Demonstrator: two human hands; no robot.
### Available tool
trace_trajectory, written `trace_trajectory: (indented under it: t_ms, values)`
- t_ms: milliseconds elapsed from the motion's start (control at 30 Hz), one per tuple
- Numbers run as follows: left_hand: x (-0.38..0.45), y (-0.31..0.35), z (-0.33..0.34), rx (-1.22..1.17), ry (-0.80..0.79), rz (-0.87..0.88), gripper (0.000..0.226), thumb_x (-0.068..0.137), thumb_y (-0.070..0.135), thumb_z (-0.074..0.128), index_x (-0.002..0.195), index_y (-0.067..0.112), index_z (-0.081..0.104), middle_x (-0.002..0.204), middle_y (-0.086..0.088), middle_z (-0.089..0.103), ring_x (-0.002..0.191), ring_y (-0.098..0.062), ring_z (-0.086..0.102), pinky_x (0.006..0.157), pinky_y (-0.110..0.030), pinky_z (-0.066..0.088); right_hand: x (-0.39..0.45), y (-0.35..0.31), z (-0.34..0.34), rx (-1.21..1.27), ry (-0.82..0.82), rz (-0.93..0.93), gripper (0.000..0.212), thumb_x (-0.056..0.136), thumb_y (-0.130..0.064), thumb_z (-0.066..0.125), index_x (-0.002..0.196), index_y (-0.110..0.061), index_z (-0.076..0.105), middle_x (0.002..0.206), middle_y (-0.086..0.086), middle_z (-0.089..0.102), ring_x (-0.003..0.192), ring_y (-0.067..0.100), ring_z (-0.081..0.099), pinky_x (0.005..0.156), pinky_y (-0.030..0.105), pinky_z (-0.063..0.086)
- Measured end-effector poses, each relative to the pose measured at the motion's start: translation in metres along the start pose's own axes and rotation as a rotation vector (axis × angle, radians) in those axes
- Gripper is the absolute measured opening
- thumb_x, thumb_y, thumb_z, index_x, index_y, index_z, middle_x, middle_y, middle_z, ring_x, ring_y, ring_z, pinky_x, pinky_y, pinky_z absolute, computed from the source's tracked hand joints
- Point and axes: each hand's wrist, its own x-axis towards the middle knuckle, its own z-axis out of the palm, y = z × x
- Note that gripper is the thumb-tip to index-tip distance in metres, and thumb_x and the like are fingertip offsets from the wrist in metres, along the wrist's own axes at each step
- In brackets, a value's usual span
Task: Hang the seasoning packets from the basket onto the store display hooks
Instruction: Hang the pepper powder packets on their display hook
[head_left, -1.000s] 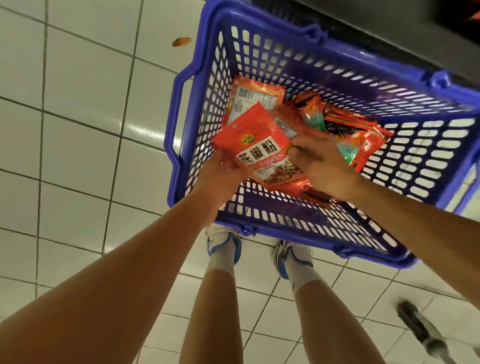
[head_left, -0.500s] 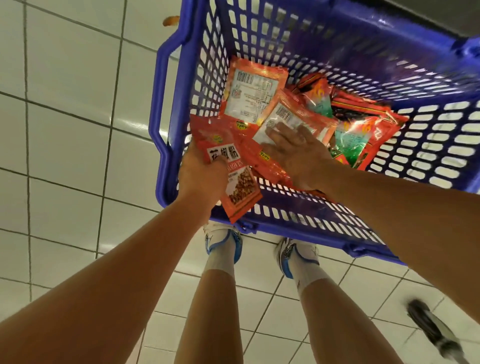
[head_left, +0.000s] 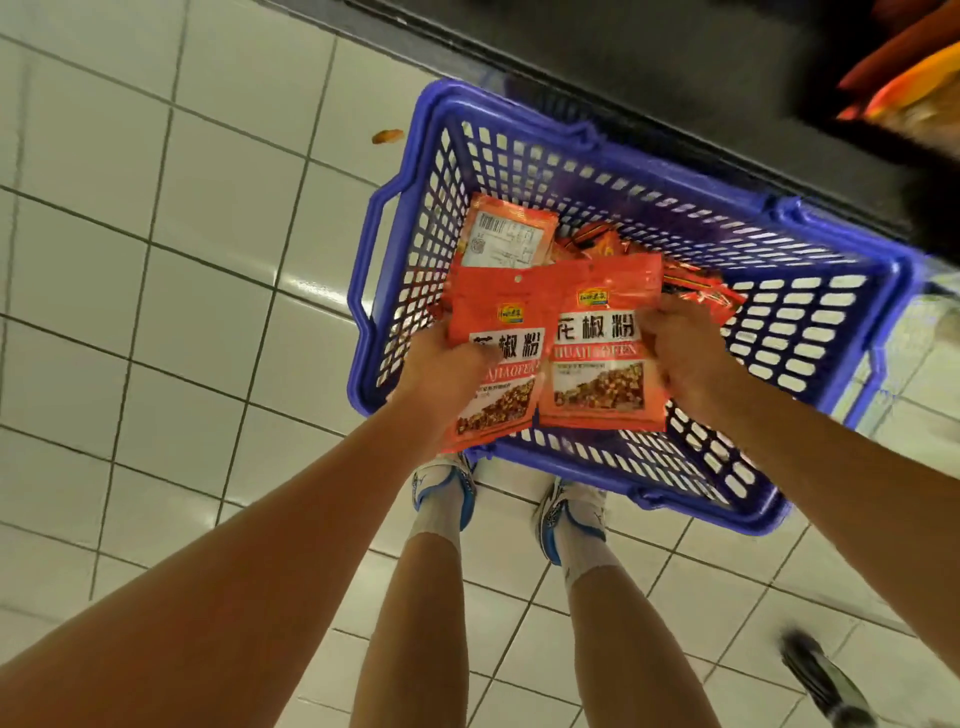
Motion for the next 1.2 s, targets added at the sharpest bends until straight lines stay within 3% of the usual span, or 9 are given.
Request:
trace_trajectory:
  t_ms: [100,200,400,567,633,733,933,1100,1200]
  values:
    - [-0.028,0.014,0.005,-0.014,-0.023,0.031,0.018,0.092,0.023,0.070,0.109,0.028,0.071,0.102,0.003,0.078,0.093,-0.022,0.075,0.091,-0.050,0.058,-0.039,-0.019,0.001,0.222,-0.090,0.133,0.021,0.101,-0.024,0.052,0.108,-0.014,0.068,0.104,0.014,0.077,0.095,0.035,0.075,0.083,0.053,0.061]
    - [-0.064,0.030,0.001,-0.064,0.005,0.073,0.016,0.090,0.039,0.072,0.103,0.029,0.073,0.093,0.004,0.080,0.084,-0.021,0.077,0.085,-0.049,0.061,-0.078,-0.035,0.004,0.287,-0.147,0.121,0.029,0.101,-0.038,0.053,0.114,-0.018,0.069,0.107,0.010,0.077,0.097,0.032,0.075,0.084,0.048,0.060]
    - [-0.152,0.073,-0.027,-0.222,0.050,0.116,0.014,0.090,0.030,0.074,0.099,0.019,0.074,0.086,-0.005,0.080,0.075,-0.025,0.078,0.054,-0.031,0.060,-0.171,-0.088,-0.013,0.326,-0.193,-0.012,0.018,0.099,-0.027,0.058,0.096,-0.019,0.073,0.088,0.002,0.077,0.076,0.020,0.074,0.071,0.037,0.059]
    - [-0.246,0.123,-0.048,-0.259,-0.005,0.239,0.020,0.087,0.031,0.075,0.101,0.017,0.076,0.098,-0.010,0.079,0.088,-0.030,0.077,0.077,-0.044,0.062,-0.271,-0.157,-0.049,0.428,-0.223,-0.089,0.029,0.096,-0.024,0.056,0.084,-0.016,0.081,0.084,0.007,0.079,0.071,0.023,0.077,0.053,0.033,0.059]
    - [-0.290,0.147,-0.050,-0.261,-0.039,0.302,0.021,0.085,0.038,0.075,0.097,0.021,0.078,0.099,-0.009,0.079,0.090,-0.029,0.077,0.078,-0.045,0.062,-0.315,-0.192,-0.063,0.384,-0.185,-0.176,0.032,0.097,-0.035,0.058,0.081,-0.025,0.083,0.090,0.007,0.079,0.079,0.025,0.078,0.058,0.037,0.060]
    - [-0.362,0.189,-0.052,-0.262,-0.074,0.414,0.022,0.087,0.049,0.071,0.092,0.029,0.080,0.096,-0.007,0.079,0.087,-0.024,0.078,0.064,-0.032,0.061,-0.388,-0.247,-0.079,0.295,-0.079,-0.319,0.033,0.094,-0.049,0.063,0.086,-0.023,0.082,0.098,0.011,0.079,0.092,0.031,0.076,0.075,0.048,0.062]
    - [-0.503,0.304,-0.071,-0.171,-0.147,0.737,0.012,0.091,0.031,0.071,0.092,0.020,0.077,0.095,-0.004,0.079,0.087,-0.021,0.076,0.072,-0.035,0.061,-0.534,-0.349,-0.116,0.410,0.052,-0.692,0.024,0.099,-0.020,0.062,0.081,-0.016,0.077,0.079,0.001,0.078,0.068,0.015,0.075,0.058,0.030,0.059]
    - [-0.605,0.399,-0.074,-0.106,-0.244,1.008,0.007,0.094,0.016,0.067,0.098,0.010,0.070,0.071,0.003,0.074,0.055,-0.010,0.068,0.042,-0.020,0.050,-0.633,-0.408,-0.144,0.529,0.146,-0.955,0.016,0.096,-0.016,0.062,0.089,-0.011,0.075,0.081,0.000,0.077,0.069,0.015,0.073,0.066,0.031,0.060]
    - [-0.653,0.439,-0.063,-0.114,-0.296,1.120,0.013,0.097,0.018,0.063,0.092,0.012,0.074,0.073,0.003,0.076,0.059,-0.011,0.070,0.049,-0.026,0.058,-0.679,-0.435,-0.163,0.557,0.277,-1.079,0.012,0.084,-0.026,0.069,0.082,-0.021,0.080,0.083,0.000,0.078,0.077,0.021,0.073,0.079,0.044,0.061]
